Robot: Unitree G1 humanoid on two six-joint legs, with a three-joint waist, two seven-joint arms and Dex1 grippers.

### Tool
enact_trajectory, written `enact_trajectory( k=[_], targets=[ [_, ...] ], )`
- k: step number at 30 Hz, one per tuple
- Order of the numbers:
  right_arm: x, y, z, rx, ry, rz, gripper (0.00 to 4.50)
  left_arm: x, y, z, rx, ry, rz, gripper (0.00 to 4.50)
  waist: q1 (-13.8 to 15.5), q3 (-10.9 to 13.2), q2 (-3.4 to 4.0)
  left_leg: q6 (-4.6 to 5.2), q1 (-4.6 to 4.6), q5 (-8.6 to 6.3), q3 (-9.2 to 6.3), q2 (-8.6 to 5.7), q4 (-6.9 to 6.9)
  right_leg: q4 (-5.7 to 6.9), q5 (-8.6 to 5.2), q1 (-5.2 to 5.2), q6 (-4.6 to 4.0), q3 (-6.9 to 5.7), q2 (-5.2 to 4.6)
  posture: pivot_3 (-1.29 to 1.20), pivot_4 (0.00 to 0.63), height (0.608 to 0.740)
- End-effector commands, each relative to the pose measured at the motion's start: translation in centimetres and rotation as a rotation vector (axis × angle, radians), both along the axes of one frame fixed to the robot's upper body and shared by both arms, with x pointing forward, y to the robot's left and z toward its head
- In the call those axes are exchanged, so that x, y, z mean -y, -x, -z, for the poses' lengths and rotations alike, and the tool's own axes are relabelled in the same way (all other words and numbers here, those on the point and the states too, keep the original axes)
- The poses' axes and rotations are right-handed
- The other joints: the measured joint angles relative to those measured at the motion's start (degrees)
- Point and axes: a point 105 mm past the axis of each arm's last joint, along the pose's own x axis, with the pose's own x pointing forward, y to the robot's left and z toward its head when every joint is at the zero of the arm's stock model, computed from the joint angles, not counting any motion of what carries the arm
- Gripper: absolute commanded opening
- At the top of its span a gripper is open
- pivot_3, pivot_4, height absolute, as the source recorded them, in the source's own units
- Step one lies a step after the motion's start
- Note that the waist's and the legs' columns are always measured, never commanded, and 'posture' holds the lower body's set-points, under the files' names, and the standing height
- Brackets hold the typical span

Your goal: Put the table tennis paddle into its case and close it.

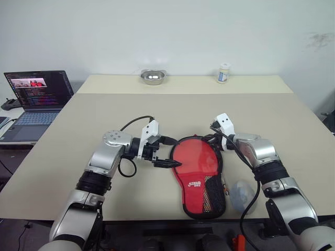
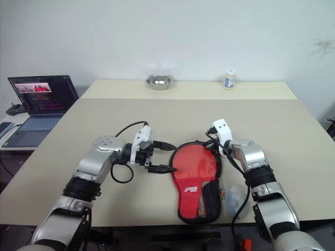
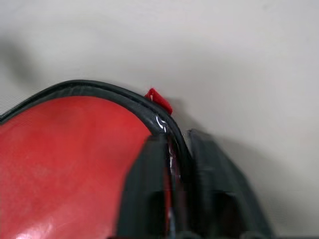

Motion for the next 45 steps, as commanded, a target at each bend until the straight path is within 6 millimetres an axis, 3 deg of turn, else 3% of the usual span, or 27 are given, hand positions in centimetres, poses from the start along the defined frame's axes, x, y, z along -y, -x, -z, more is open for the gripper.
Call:
enact_trajectory(
  k=[1, 6, 8, 9, 17, 21, 25, 28, 32, 41, 45],
  targets=[
    [-0.8, -0.1, -2.8, 0.080, -0.058, -0.020, 1.98, 0.8, -0.2, -0.9, 0.040, 0.003, 0.032, 4.50, 0.09, 0.01, 0.01, 0.00, -0.05, 0.00, 0.00, 0.00, 0.00, 0.00, 0.00, -0.05, 0.00, 0.00, 0.00, 0.00, 0.150, 0.740],
    [-0.3, 1.1, -8.4, 0.203, -0.145, 0.005, 3.67, 2.5, -1.1, 0.2, 0.039, 0.000, 0.059, 4.50, 0.63, 0.02, 0.02, -0.02, -0.57, 0.02, 0.04, -0.04, 0.06, 0.04, 0.02, -0.51, 0.01, 0.00, -0.04, 0.00, 0.150, 0.740],
    [0.8, 2.6, -9.4, 0.217, -0.136, 0.016, 4.39, 3.7, -1.6, 0.6, 0.049, 0.004, 0.077, 4.50, 1.14, 0.04, 0.00, -0.02, -0.63, 0.01, 0.04, -0.08, 0.06, 0.00, 0.02, -0.52, 0.02, -0.02, -0.09, 0.00, 0.150, 0.740],
    [1.3, 3.4, -9.5, 0.217, -0.124, 0.019, 4.46, 4.2, -1.7, 0.7, 0.051, 0.006, 0.085, 4.50, 1.48, 0.04, -0.01, -0.01, -0.69, 0.01, -0.01, -0.14, 0.06, -0.04, 0.01, -0.52, 0.03, -0.10, -0.15, 0.00, 0.150, 0.740],
    [5.9, 12.0, -9.7, 0.138, 0.010, 0.025, 4.46, 8.1, -2.6, 2.3, 0.066, -0.004, 0.133, 4.50, 2.39, 0.08, -0.06, 0.03, -1.00, -0.03, -0.07, -0.29, 0.06, -0.32, -0.01, -0.59, 0.13, -0.20, -0.30, 0.00, 0.150, 0.740],
    [5.8, 16.6, -8.0, 0.051, 0.040, -0.032, 4.46, 9.0, -2.2, 3.2, 0.055, -0.022, 0.176, 4.50, 2.14, 0.11, -0.12, 0.04, -1.01, -0.03, -0.24, -0.24, 0.04, -0.37, -0.03, -0.57, 0.15, -0.30, -0.21, 0.00, 0.150, 0.740],
    [4.7, 19.6, -5.6, 0.007, 0.026, -0.064, 4.46, 9.2, -1.8, 4.1, 0.049, -0.047, 0.201, 4.50, 2.02, 0.14, -0.17, 0.04, -0.97, -0.03, -0.47, -0.17, 0.03, -0.29, -0.17, -0.54, 0.37, -0.39, -0.03, 0.00, 0.150, 0.740],
    [4.3, 20.7, -4.3, -0.036, 0.012, -0.048, 4.46, 9.4, -1.6, 4.4, 0.041, -0.051, 0.209, 4.50, 2.07, 0.16, -0.19, 0.04, -0.94, -0.03, -0.58, -0.16, 0.08, -0.18, -0.18, -0.50, 0.39, -0.48, -0.01, 0.00, 0.150, 0.740],
    [5.5, 21.8, -1.4, -0.150, 0.141, 0.011, 4.46, 9.0, -1.4, 5.0, 0.033, -0.071, 0.220, 4.50, 2.15, 0.19, -0.26, 0.03, -0.85, -0.01, -0.52, -0.23, 0.18, -0.21, -0.16, -0.38, 0.42, -0.44, -0.11, 0.00, 0.150, 0.740],
    [8.0, 23.3, 1.0, -0.208, 0.284, 0.097, 4.46, 8.9, -1.1, 5.7, 0.029, -0.078, 0.224, 4.50, 2.22, 0.14, -0.39, 0.03, -0.86, -0.01, -0.50, -0.23, 0.14, -0.37, -0.16, -0.33, 0.44, -0.45, -0.09, 0.00, 0.150, 0.740],
    [8.2, 22.6, 0.7, -0.158, 0.299, 0.112, 3.54, 8.9, -1.1, 5.9, 0.028, -0.082, 0.223, 4.50, 2.20, 0.16, -0.42, 0.02, -0.81, -0.01, -0.51, -0.23, 0.15, -0.35, -0.15, -0.31, 0.46, -0.45, -0.08, 0.00, 0.150, 0.740]
  ],
)
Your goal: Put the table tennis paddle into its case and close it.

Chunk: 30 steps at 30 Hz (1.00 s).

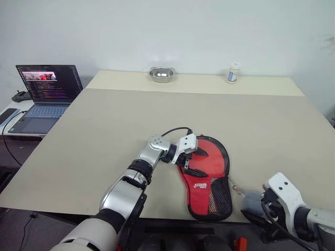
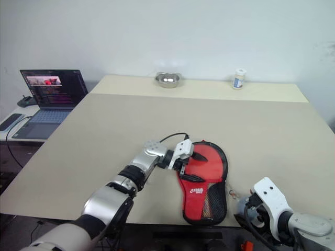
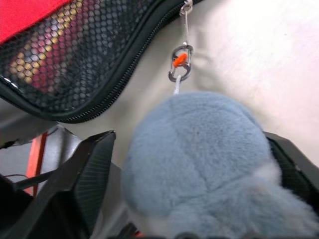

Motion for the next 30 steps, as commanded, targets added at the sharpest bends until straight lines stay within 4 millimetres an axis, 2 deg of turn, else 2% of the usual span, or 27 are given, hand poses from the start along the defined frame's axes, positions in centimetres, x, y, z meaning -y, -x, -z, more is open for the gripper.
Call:
enact_trajectory(
  k=[1, 7, 12, 16, 19, 30],
  targets=[
    [-0.1, -0.3, -0.3, 0.035, 0.023, -0.021, 3.24, 0.1, 0.2, 0.5, -0.003, -0.009, 0.007, 4.50, 0.00, 0.01, -0.02, 0.00, 0.03, 0.00, 0.00, 0.00, 0.00, 0.00, 0.00, 0.03, 0.00, 0.00, 0.00, 0.00, 0.150, 0.740],
    [0.1, -1.1, -0.9, 0.084, 0.126, -0.097, 1.27, 0.4, 0.6, 1.1, -0.009, -0.026, 0.022, 4.50, 0.00, 0.02, -0.03, 0.00, 0.14, 0.00, -0.01, -0.01, 0.00, -0.09, 0.00, 0.20, 0.00, -0.02, -0.01, 0.00, 0.150, 0.740],
    [0.2, -1.9, -1.6, 0.137, 0.233, -0.191, 0.43, 0.5, 1.0, 1.9, -0.019, -0.055, 0.036, 4.50, 0.01, 0.01, -0.01, 0.00, 0.27, -0.01, -0.12, 0.06, -0.06, -0.48, 0.07, 0.50, 0.12, -0.17, 0.00, 0.00, 0.150, 0.740],
    [0.4, -2.7, -3.0, 0.179, 0.282, -0.240, 0.30, 0.6, 1.2, 2.4, -0.037, -0.071, 0.037, 4.50, 0.09, 0.00, 0.00, 0.01, 0.24, -0.02, -0.11, 0.02, -0.07, -0.70, 0.11, 0.62, 0.18, -0.20, -0.04, 0.00, 0.150, 0.740],
    [0.4, -1.5, -3.7, 0.131, 0.299, -0.314, 0.29, 0.8, 1.4, 2.7, -0.076, -0.076, 0.033, 4.50, 0.17, -0.01, 0.00, 0.03, 0.23, -0.04, -0.07, -0.03, -0.08, -0.80, 0.13, 0.65, 0.21, -0.20, -0.12, 0.00, 0.150, 0.740],
    [0.3, 2.0, -2.1, -0.019, 0.224, -0.387, 0.29, 1.9, 2.4, 4.1, -0.089, -0.125, 0.070, 4.50, 1.28, -0.18, -0.02, 0.04, 0.23, -0.05, -0.15, -0.08, -0.09, -0.92, 0.13, 0.77, 0.23, -0.33, -0.22, 0.00, 0.150, 0.740]
  ],
)
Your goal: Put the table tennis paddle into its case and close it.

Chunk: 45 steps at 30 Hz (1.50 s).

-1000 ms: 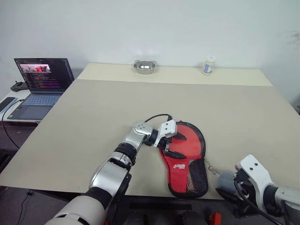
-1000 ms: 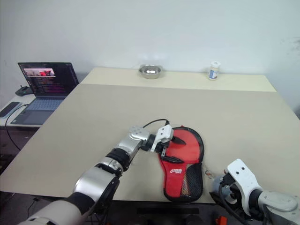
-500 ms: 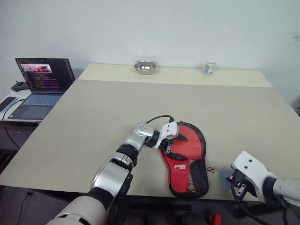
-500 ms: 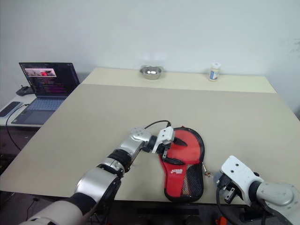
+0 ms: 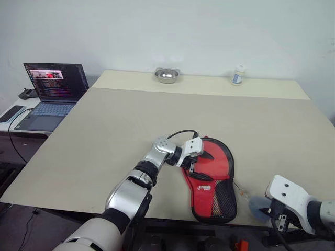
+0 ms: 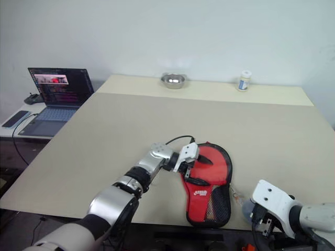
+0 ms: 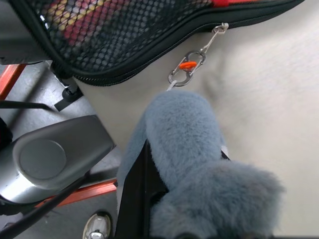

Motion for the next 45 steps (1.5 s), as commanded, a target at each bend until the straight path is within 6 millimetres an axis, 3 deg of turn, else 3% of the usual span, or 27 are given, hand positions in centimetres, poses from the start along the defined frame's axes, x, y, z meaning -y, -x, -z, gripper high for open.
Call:
enact_trajectory(
  k=[1, 14, 23, 30, 35, 37, 42, 45],
  targets=[
    [-0.6, 1.2, -0.3, -0.024, -0.018, -0.053, 0.29, -0.1, 1.5, 3.2, -0.066, -0.114, 0.027, 4.50, 0.48, -0.05, 0.00, 0.00, -0.01, 0.00, -0.01, -0.02, 0.00, -0.02, 0.00, 0.01, 0.01, -0.01, -0.02, 0.00, 0.150, 0.740],
    [-2.7, 5.8, 0.3, -0.221, -0.176, -0.180, 0.28, 0.6, 2.1, 4.4, -0.072, -0.142, 0.026, 4.50, 0.74, -0.81, -0.25, 0.20, 0.16, -0.15, -0.49, -0.09, 0.04, -0.88, 0.06, 0.86, 0.13, -0.65, -0.36, 0.00, 0.150, 0.740],
    [-2.5, 5.8, 0.3, -0.186, -0.160, -0.158, 0.28, 0.3, 1.9, 4.3, -0.063, -0.148, 0.025, 4.50, 0.77, -0.98, -0.37, 0.19, 0.16, -0.18, -0.62, -0.09, 0.03, -0.91, 0.07, 0.91, 0.16, -0.74, -0.37, 0.00, 0.150, 0.740],
    [-3.5, 5.8, -1.3, -0.227, -0.263, -0.180, 2.57, -0.1, 1.6, 4.2, -0.048, -0.147, 0.009, 4.50, 0.75, -0.97, -0.39, 0.19, 0.16, -0.18, -0.64, -0.08, 0.03, -0.91, 0.07, 0.92, 0.15, -0.75, -0.37, 0.00, 0.150, 0.740],
    [-3.4, 4.9, -3.6, -0.173, -0.340, -0.108, 4.35, -0.5, 1.3, 4.1, -0.044, -0.143, -0.009, 4.50, 0.73, -0.97, -0.44, 0.19, 0.16, -0.18, -0.66, -0.08, 0.04, -0.91, 0.07, 0.94, 0.15, -0.76, -0.37, 0.00, 0.150, 0.740],
    [-3.2, 4.6, -4.3, -0.143, -0.346, -0.079, 4.43, -0.8, 1.2, 4.0, -0.047, -0.140, -0.013, 4.50, 0.66, -1.00, -0.49, 0.18, 0.15, -0.18, -0.68, -0.05, 0.03, -0.92, 0.07, 0.95, 0.15, -0.76, -0.38, 0.00, 0.150, 0.740],
    [-0.2, 0.6, -6.1, 0.038, -0.333, 0.045, 4.43, -0.5, 0.5, 2.3, -0.044, -0.063, -0.027, 4.50, 0.48, -1.00, -0.55, 0.18, 0.20, -0.18, -0.67, 0.00, 0.05, -0.90, 0.00, 0.95, 0.02, -0.74, -0.39, 0.00, 0.150, 0.740],
    [0.9, -1.8, -6.2, 0.121, -0.337, 0.070, 4.43, -0.1, -0.1, 0.0, -0.003, 0.009, -0.013, 4.50, 0.31, -0.90, -0.52, 0.19, 0.23, -0.18, -0.64, 0.01, 0.04, -0.86, -0.04, 0.92, -0.07, -0.72, -0.40, 0.00, 0.150, 0.740]
  ],
)
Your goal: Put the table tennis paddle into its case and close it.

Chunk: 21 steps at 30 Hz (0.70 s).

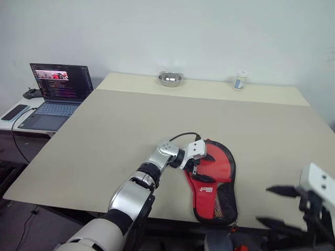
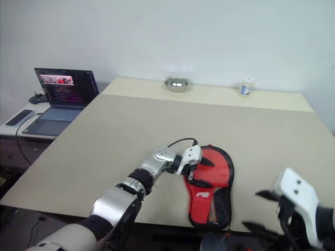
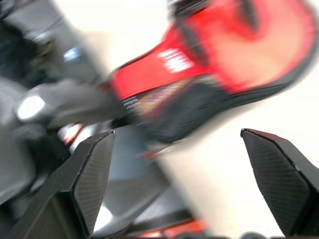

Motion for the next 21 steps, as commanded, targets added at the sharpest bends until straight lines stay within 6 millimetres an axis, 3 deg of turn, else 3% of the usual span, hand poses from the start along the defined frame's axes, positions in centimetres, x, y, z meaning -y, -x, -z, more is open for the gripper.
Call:
enact_trajectory(
  k=[1, 4, 6, 8, 11, 16, 21],
  targets=[
    [1.3, -2.3, 0.3, 0.055, -0.006, 0.049, 4.43, -0.1, -0.1, -1.2, 0.008, 0.033, 0.028, 4.50, -0.04, 0.13, 0.10, 0.00, -0.02, 0.00, 0.01, 0.01, -0.02, 0.01, 0.00, -0.04, -0.02, 0.00, 0.01, 0.00, 0.150, 0.740],
    [1.4, -3.7, 0.5, 0.089, -0.023, 0.058, 4.43, -0.2, -0.3, -2.6, 0.023, 0.070, 0.040, 4.50, -0.06, 0.45, 0.33, 0.00, -0.12, 0.00, 0.01, -0.02, -0.05, 0.04, 0.07, -0.14, 0.09, 0.00, 0.03, 0.00, 0.150, 0.740],
    [1.4, -6.8, 0.8, 0.192, -0.075, 0.086, 4.43, -2.1, -1.2, -5.7, 0.085, 0.139, 0.027, 4.50, -0.50, 0.73, 0.28, 0.01, -0.23, 0.00, 0.03, -0.02, -0.10, 0.09, 0.07, -0.28, 0.08, 0.02, 0.09, 0.00, 0.150, 0.740],
    [0.4, -9.5, 1.1, 0.265, -0.132, 0.075, 4.43, -5.0, -1.7, -8.3, 0.130, 0.176, -0.033, 4.50, -1.45, 1.26, 0.21, 0.00, -0.37, 0.01, 0.03, 0.12, -0.06, 0.18, 0.12, -0.51, -0.01, 0.11, 0.27, 0.00, 0.150, 0.740],
    [-1.2, -11.5, 1.3, 0.305, -0.188, 0.019, 4.43, -10.0, -1.7, -10.0, 0.161, 0.160, -0.172, 4.50, -2.12, 1.46, 0.53, -0.01, -0.51, 0.03, 0.14, 0.16, -0.08, 0.47, 0.15, -0.89, -0.13, 0.30, 0.28, 0.00, 0.150, 0.740],
    [-2.3, -14.2, 1.8, 0.346, -0.233, -0.052, 4.43, -15.4, -0.4, -10.2, 0.148, 0.127, -0.387, 4.50, -1.61, 1.59, 0.75, -0.03, -0.42, 0.03, 0.28, 0.09, -0.07, 1.08, -0.05, -1.08, -0.37, 0.31, 0.26, 0.00, 0.150, 0.740],
    [-2.1, -15.9, 2.2, 0.346, -0.258, -0.077, 4.43, -16.0, 1.9, -8.8, 0.103, 0.129, -0.460, 4.50, -0.24, 1.66, 0.70, -0.05, -0.45, 0.02, 0.31, -0.05, 0.06, 1.10, -0.03, -1.01, -0.36, 0.23, 0.01, 0.00, 0.150, 0.740]
  ],
)
